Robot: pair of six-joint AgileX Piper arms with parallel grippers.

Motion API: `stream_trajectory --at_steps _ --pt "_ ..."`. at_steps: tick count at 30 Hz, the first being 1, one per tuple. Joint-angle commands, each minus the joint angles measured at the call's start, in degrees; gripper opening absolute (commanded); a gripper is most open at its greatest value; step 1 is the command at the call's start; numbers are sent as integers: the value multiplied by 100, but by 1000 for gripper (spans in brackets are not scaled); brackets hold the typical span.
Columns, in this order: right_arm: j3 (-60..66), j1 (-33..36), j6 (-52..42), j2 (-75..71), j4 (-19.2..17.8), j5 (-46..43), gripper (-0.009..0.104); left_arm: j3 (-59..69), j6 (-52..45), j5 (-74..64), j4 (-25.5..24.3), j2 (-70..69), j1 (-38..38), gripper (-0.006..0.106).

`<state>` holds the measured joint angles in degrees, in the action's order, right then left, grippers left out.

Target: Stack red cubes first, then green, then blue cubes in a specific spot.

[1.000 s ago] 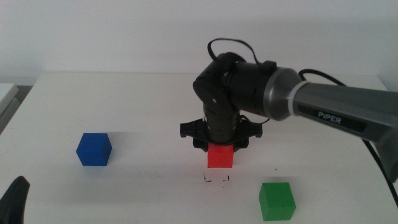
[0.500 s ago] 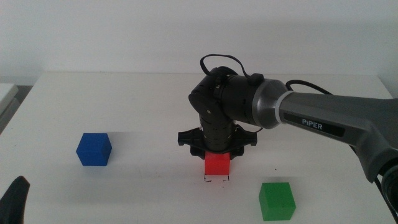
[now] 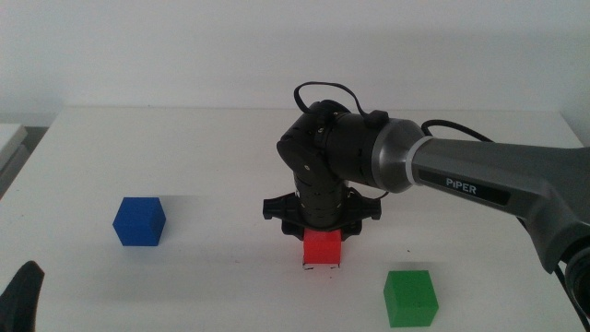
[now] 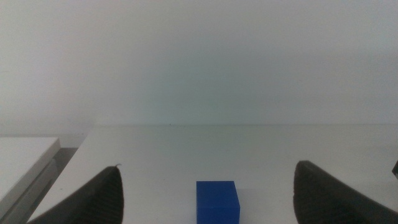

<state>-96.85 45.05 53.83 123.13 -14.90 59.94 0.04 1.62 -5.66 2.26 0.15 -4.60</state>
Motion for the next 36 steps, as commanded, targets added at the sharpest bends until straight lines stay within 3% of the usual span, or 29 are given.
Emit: stream_trajectory --at_steps 1,5,6,10,15,21,23,28,32,36 --pt "27 15 11 -45 -76 -2 20 -4 13 77 14 -15 -3 94" --pt "27 15 -75 -45 -65 21 26 -4 13 77 14 -15 -3 94" --pt "27 15 -130 -45 -25 32 50 -4 13 77 14 -15 -3 94" --pt "27 15 -183 -45 -25 44 66 -4 13 77 14 -15 -3 94" --pt "27 15 -388 -161 28 122 69 -4 13 77 14 -15 -3 94" --pt "67 15 -1403 -1609 -45 726 69 -4 13 77 14 -15 -3 94" --pt "372 15 -1595 -2159 19 968 69 -4 13 77 14 -15 -3 94" --pt "1953 -9 -1281 -3387 -348 669 69 -4 13 77 14 -15 -3 94" --pt "2847 -131 -1039 -3773 -43 418 70 -4 13 77 14 -15 -3 94" --pt "3254 -157 -1015 -3843 160 49 81 -4 13 77 14 -15 -3 94"
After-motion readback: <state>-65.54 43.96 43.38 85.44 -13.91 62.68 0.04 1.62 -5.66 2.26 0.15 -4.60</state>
